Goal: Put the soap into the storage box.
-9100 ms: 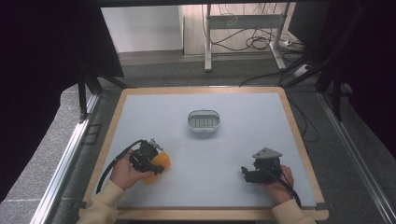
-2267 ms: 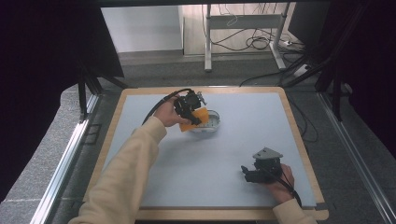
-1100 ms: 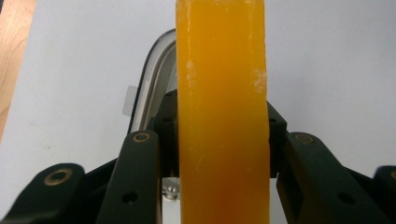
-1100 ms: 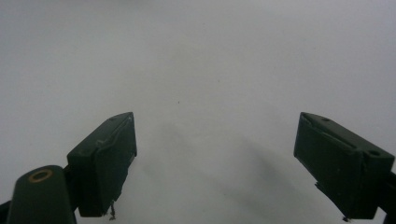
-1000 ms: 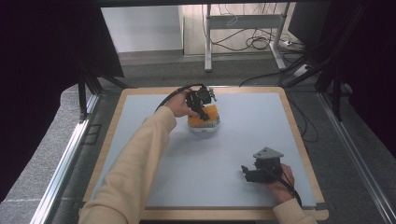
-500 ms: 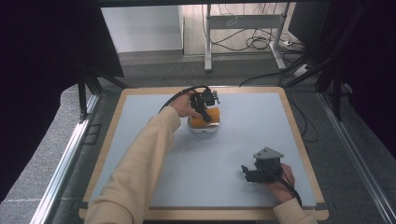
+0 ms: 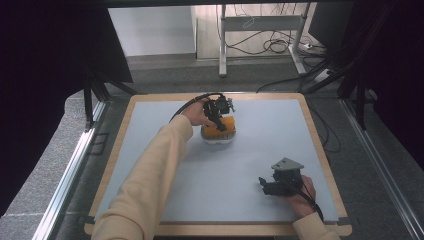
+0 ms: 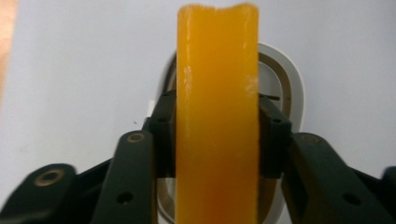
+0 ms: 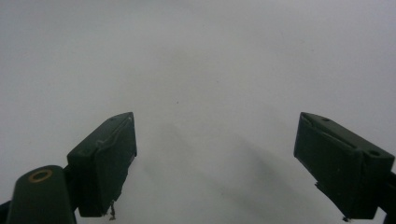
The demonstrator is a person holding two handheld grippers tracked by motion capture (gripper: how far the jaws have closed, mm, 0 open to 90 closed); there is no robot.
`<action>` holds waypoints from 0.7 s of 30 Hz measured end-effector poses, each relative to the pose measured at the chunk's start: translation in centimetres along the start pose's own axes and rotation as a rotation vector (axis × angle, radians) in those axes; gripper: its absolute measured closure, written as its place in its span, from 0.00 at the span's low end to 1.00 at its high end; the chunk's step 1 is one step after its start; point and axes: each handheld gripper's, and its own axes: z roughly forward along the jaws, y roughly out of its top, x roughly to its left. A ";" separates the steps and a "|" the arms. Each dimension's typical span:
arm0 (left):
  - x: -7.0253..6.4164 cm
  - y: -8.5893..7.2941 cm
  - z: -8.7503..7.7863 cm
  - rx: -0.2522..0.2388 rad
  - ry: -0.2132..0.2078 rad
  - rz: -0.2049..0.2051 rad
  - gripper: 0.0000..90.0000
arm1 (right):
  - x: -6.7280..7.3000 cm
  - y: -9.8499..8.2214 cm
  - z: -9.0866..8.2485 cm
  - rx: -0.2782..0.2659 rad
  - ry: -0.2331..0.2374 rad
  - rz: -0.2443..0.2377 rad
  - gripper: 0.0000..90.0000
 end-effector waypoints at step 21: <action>-1.4 -1.2 -4.0 -0.132 0.141 -0.149 0.23 | 0.1 0.0 0.1 0.006 0.003 -0.008 0.15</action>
